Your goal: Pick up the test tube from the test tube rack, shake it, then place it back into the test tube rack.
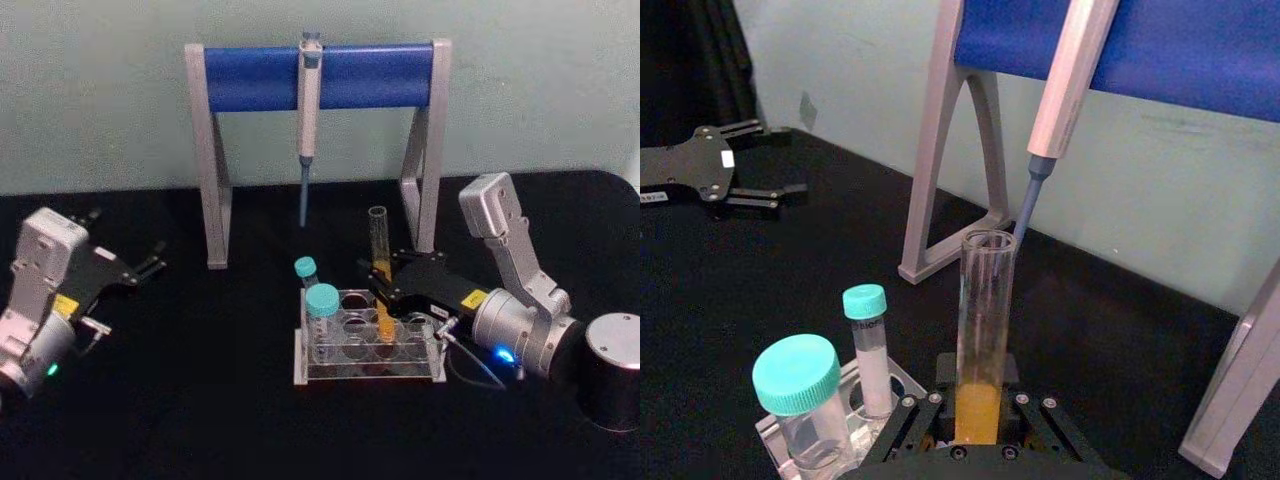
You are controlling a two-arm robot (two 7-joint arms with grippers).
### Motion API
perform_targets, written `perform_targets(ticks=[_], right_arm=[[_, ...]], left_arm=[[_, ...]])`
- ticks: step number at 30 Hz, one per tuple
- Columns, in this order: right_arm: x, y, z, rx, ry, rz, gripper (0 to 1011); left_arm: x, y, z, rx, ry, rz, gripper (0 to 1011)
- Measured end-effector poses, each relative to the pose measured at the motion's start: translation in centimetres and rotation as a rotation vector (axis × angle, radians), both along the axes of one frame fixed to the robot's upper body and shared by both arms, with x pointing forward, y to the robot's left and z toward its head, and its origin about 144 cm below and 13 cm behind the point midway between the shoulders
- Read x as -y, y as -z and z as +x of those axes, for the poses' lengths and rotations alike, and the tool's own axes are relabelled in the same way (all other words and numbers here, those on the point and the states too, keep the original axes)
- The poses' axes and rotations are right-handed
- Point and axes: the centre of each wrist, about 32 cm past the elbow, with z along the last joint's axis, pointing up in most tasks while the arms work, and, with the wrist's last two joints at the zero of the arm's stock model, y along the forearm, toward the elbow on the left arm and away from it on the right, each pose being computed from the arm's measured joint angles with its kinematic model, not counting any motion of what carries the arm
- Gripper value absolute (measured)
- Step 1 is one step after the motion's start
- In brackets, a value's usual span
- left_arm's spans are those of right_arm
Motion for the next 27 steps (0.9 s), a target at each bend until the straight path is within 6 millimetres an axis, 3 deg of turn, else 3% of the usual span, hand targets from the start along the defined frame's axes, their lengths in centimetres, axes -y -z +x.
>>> perform_targets(ticks=[27], right_arm=[[0.77, -0.87, -0.17, 0.045, -0.008, 0.052, 232]], left_arm=[[0.00, 0.00, 0.00, 0.000, 0.000, 0.000, 1001]])
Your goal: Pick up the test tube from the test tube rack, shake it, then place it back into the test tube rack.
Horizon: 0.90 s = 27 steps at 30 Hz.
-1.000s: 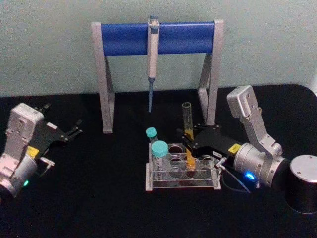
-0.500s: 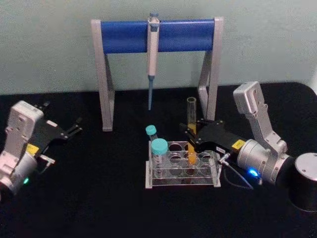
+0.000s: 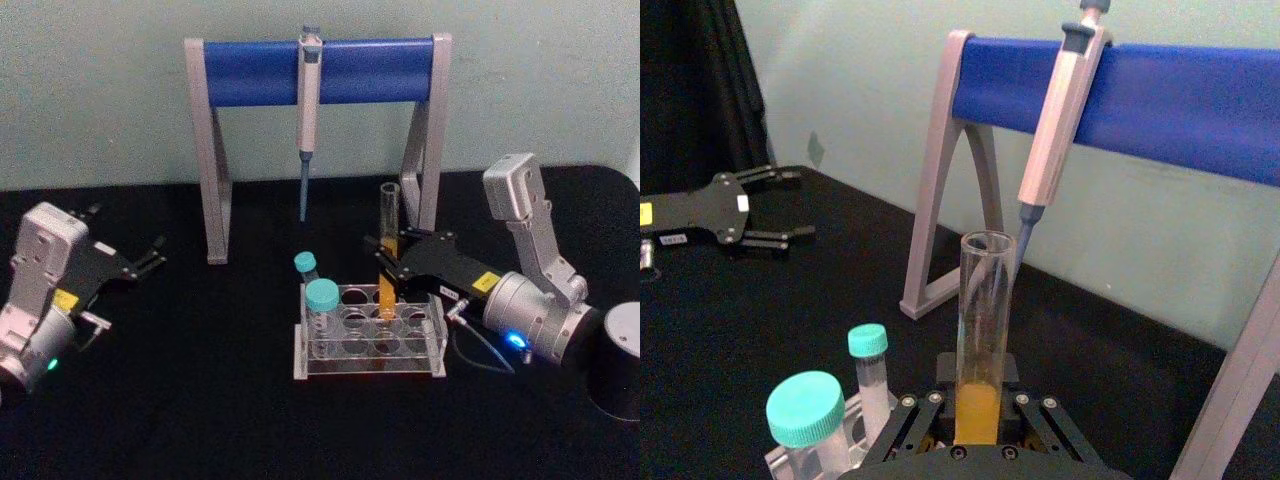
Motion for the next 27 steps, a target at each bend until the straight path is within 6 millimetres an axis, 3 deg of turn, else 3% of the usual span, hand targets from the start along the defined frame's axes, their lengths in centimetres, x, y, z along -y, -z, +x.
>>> perform_targets(ticks=[27], right_arm=[[0.3, -2.0, -0.2, 0.117, -0.029, 0.031, 232]], left_arm=[[0.0, 0.0, 0.0, 0.000, 0.000, 0.000, 1001]])
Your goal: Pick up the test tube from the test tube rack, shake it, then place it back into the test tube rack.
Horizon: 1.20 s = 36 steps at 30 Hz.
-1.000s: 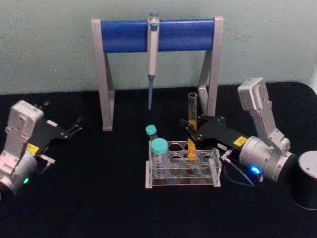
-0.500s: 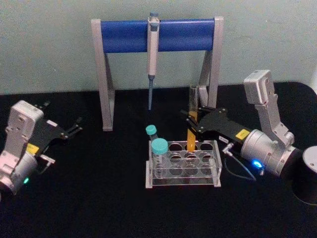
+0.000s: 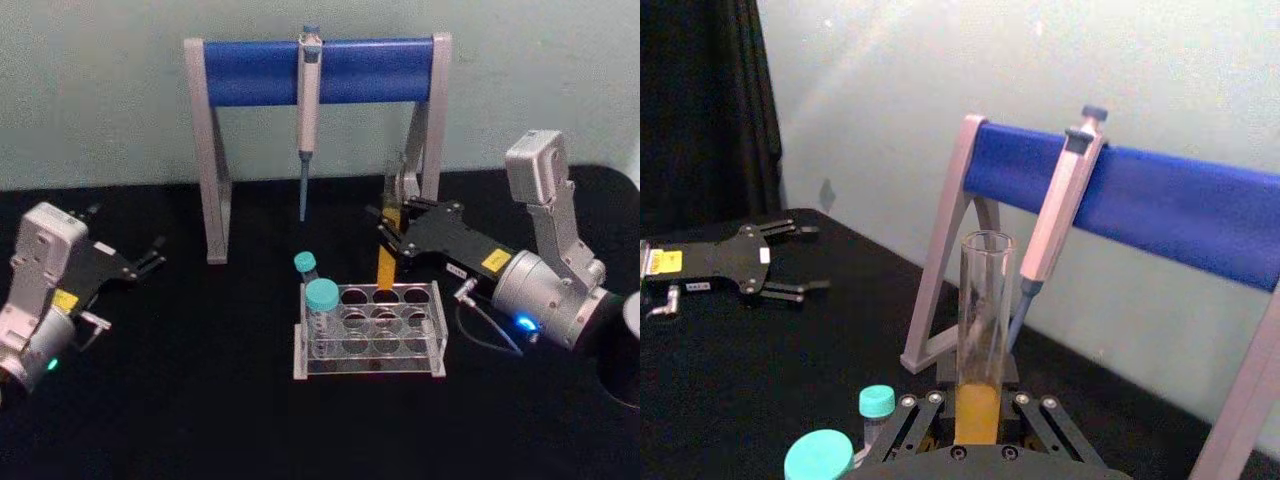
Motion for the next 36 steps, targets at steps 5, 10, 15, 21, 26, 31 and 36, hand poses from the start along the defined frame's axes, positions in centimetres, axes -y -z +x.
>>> perform_targets(ticks=[5, 10, 15, 21, 26, 31, 36], right_arm=[[0.11, -0.36, -0.30, 0.029, 0.000, -0.008, 232], [0.09, -0.65, -0.54, 0.046, 0.004, -0.013, 232], [0.09, -0.66, -0.52, 0.046, 0.004, -0.013, 232], [0.09, -0.61, -0.50, 0.044, 0.005, -0.014, 232], [0.08, -0.57, -0.49, 0.042, 0.005, -0.014, 232], [0.08, -0.56, -0.48, 0.042, 0.004, -0.014, 232], [-0.45, -0.53, -0.03, 0.034, -0.001, -0.006, 232]], left_arm=[[0.00, 0.00, 0.00, 0.000, 0.000, 0.000, 1002], [0.00, 0.00, 0.00, 0.000, 0.000, 0.000, 1001], [0.00, 0.00, 0.00, 0.000, 0.000, 0.000, 1001], [0.00, 0.00, 0.00, 0.000, 0.000, 0.000, 1001], [0.00, 0.00, 0.00, 0.000, 0.000, 0.000, 1002], [0.00, 0.00, 0.00, 0.000, 0.000, 0.000, 1001], [0.00, 0.00, 0.00, 0.000, 0.000, 0.000, 1001]])
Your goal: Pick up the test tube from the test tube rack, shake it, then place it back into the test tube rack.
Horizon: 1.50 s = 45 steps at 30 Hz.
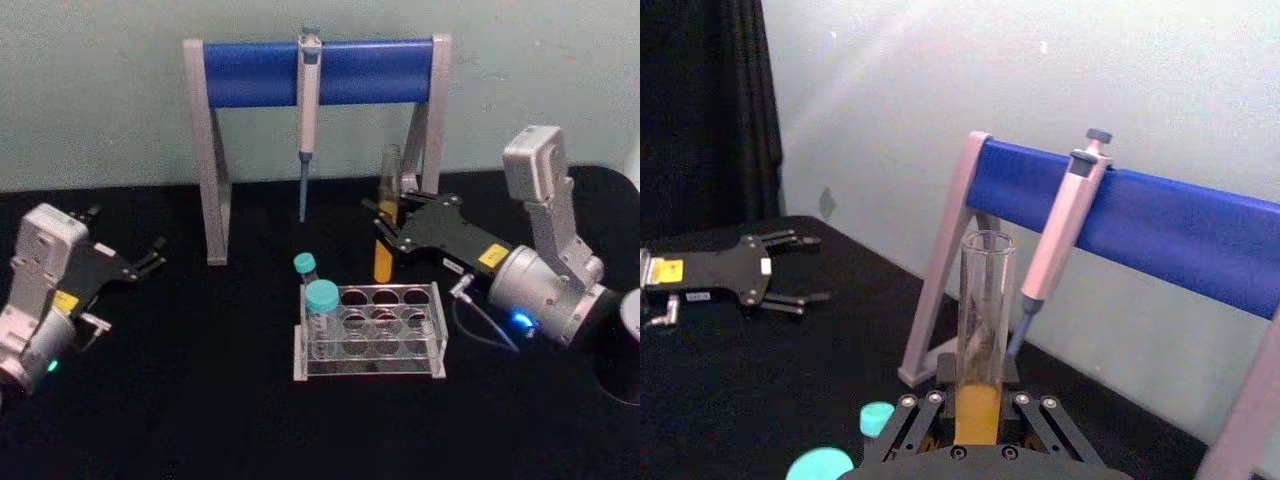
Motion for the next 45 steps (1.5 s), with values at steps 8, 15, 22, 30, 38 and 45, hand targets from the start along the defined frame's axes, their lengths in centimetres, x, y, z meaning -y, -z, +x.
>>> perform_targets(ticks=[8, 15, 22, 30, 38, 45], right_arm=[[-0.8, -0.1, 1.6, -0.006, -0.007, 0.020, 232], [-0.3, -0.2, 2.7, -0.001, 0.016, 0.026, 232], [1.2, -0.2, 3.6, 0.001, 0.060, 0.024, 232], [2.8, -0.2, 3.4, 0.009, 0.091, 0.021, 232], [3.6, -0.4, 2.0, 0.012, 0.077, 0.019, 232], [3.5, -0.6, 0.2, 0.007, 0.040, 0.023, 232]], left_arm=[[0.0, 0.0, 0.0, 0.000, 0.000, 0.000, 1001], [0.0, 0.0, 0.0, 0.000, 0.000, 0.000, 1001], [0.0, 0.0, 0.0, 0.000, 0.000, 0.000, 1001], [0.0, 0.0, 0.0, 0.000, 0.000, 0.000, 1001], [0.0, 0.0, 0.0, 0.000, 0.000, 0.000, 1001], [0.0, 0.0, 0.0, 0.000, 0.000, 0.000, 1001]])
